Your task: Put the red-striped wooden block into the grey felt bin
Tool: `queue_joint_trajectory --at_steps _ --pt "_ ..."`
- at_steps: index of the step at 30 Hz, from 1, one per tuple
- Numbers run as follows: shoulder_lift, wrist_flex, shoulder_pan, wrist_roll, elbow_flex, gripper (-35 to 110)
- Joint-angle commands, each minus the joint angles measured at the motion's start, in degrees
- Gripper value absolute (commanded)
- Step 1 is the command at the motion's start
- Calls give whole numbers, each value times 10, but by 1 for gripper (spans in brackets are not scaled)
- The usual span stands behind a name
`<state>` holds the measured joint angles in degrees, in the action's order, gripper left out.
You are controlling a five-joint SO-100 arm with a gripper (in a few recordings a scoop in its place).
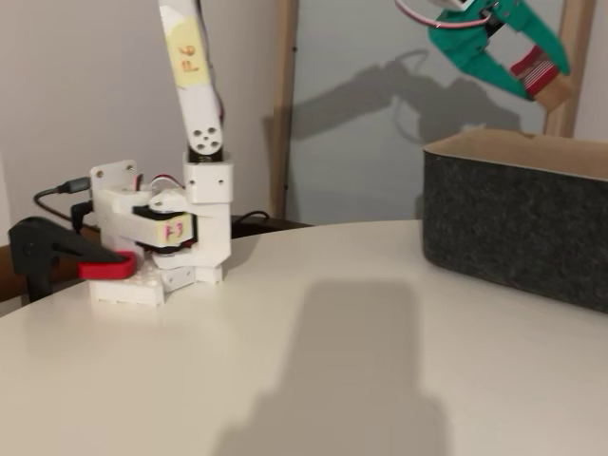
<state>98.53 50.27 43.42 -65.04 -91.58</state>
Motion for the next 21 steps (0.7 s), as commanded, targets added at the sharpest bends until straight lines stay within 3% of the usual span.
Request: queue_joint_trajectory --at_steps 1,11,21 --pt "-4 -2 6 4 21 9" --pt "11 33 12 25 21 27" --pt "156 146 34 38 -12 28"
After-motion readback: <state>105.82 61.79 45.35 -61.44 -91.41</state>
